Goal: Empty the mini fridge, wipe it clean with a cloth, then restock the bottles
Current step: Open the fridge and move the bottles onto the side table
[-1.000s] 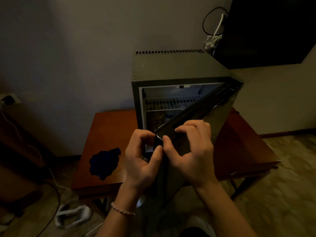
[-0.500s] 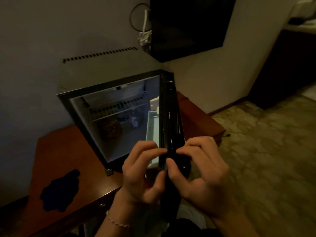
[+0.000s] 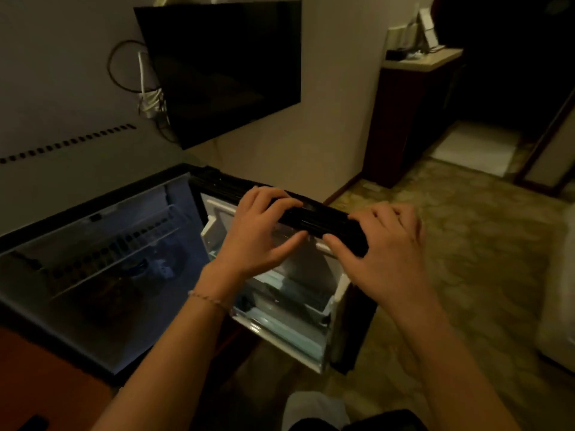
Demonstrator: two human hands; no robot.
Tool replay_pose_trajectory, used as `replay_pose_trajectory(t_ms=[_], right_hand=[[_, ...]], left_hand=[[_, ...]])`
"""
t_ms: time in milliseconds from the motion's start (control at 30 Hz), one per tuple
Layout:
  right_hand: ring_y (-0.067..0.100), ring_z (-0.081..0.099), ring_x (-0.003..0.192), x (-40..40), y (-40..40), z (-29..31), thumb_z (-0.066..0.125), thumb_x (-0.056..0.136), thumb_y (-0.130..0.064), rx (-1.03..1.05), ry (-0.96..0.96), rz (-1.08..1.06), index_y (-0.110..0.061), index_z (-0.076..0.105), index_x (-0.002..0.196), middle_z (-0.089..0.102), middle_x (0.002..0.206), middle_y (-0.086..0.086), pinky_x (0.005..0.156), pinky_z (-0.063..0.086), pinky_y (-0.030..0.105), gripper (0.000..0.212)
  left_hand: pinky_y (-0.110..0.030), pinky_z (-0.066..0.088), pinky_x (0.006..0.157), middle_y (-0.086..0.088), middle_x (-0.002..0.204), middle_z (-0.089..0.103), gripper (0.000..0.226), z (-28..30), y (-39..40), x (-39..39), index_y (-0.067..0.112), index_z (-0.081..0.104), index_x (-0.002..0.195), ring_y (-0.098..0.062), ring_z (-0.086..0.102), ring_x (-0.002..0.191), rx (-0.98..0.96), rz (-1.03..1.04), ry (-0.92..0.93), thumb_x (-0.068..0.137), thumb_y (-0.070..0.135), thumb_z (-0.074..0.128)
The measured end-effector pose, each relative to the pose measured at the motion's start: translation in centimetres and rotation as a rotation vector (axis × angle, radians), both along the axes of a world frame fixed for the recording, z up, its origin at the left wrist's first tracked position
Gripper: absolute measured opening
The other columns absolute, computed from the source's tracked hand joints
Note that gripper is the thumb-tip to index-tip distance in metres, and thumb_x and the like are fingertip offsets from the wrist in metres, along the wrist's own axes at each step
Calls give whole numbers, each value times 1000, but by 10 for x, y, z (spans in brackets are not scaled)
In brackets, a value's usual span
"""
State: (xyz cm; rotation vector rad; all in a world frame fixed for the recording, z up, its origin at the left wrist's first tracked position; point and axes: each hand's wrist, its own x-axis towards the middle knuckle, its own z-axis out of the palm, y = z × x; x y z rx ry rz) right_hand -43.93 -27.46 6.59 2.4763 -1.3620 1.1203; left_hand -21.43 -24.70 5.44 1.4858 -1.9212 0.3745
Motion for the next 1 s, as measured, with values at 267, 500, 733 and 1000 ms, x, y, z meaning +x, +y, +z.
replay_pose_trajectory(t_ms=[267, 500, 733, 1000], right_hand=[[20, 41, 104, 26, -79, 10, 51, 86, -65, 108, 87, 23, -24, 61, 120, 52, 109, -2, 89, 34, 35, 54], [22, 41, 105, 56, -129, 7, 53, 86, -66, 98, 37, 55, -21, 63, 116, 52, 109, -1, 92, 37, 37, 55], [25, 43, 96, 108, -159, -3, 56, 81, -68, 25, -10, 131, -13, 61, 102, 49, 103, 4, 85, 44, 43, 59], [27, 44, 100, 127, -168, -13, 63, 88, -52, -119, -69, 338, -7, 65, 105, 54, 104, 8, 84, 42, 36, 49]], left_hand=[[-34, 48, 83, 2, 106, 58, 42, 17, -67, 17, 18, 66, 113, -14, 48, 99, 35, -1, 43, 86, 51, 69], [-36, 49, 79, 3, 106, 57, 50, 12, -89, 44, 20, 65, 113, -15, 48, 96, -20, 186, 40, 82, 60, 69], [-34, 52, 70, 5, 100, 62, 43, 13, -97, 69, 20, 69, 107, -12, 55, 91, -42, 256, 49, 83, 55, 72], [-36, 38, 102, 6, 113, 71, 28, -20, -77, 93, 21, 73, 110, -15, 62, 109, -250, 394, 58, 89, 39, 73]])
